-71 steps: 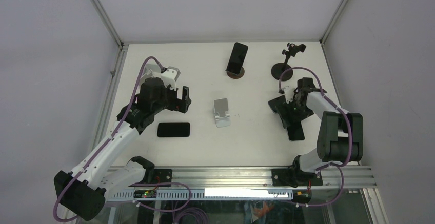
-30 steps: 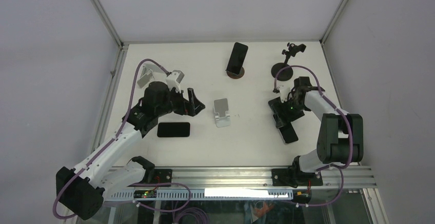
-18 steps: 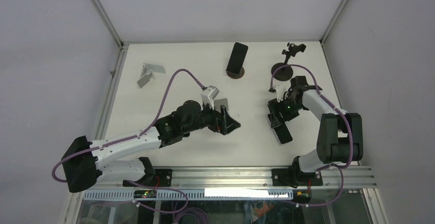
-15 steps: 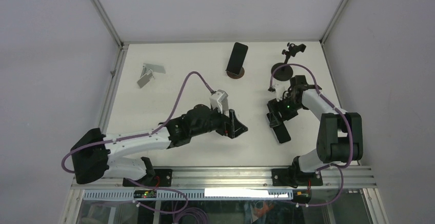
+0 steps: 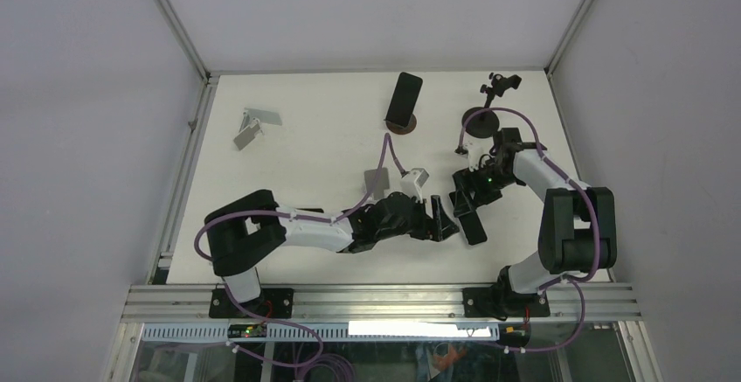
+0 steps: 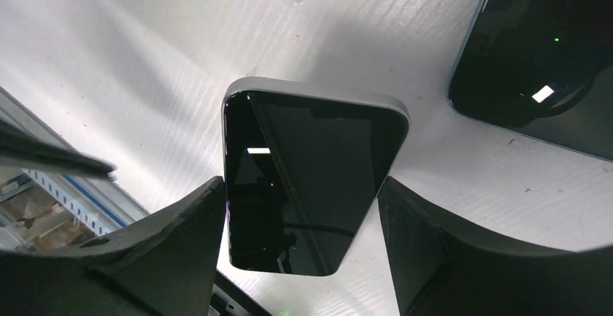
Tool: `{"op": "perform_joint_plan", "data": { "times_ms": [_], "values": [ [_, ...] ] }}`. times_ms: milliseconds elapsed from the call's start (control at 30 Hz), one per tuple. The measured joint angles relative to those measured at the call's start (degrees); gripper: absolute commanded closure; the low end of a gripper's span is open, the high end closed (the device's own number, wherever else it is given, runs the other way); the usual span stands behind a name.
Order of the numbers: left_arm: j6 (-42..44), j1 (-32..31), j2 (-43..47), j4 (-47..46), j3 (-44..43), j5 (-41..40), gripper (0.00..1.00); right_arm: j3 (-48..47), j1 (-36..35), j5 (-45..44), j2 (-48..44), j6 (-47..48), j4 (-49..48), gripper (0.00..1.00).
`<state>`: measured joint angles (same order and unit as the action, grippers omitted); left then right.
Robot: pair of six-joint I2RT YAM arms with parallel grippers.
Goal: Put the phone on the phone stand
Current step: Pick up the phone at the center of the board.
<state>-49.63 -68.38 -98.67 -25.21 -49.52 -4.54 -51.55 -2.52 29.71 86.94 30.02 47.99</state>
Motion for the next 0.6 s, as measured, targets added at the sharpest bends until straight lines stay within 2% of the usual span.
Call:
{"op": "perform_joint_plan", "data": {
  "times_ms": [267,600],
  "values": [
    [-4.9,-0.7,-7.8,0.1,-3.7,-4.3,0.38,-0.9,0.0,2.2,0.9,-0.5,0.6,0.64],
    [-7.2,-0.7,-14.6,-1.6,-7.0,-7.5,0.44,-0.9,0.0,3.9,1.1,-1.1,0.8,0.64]
  ]
}}
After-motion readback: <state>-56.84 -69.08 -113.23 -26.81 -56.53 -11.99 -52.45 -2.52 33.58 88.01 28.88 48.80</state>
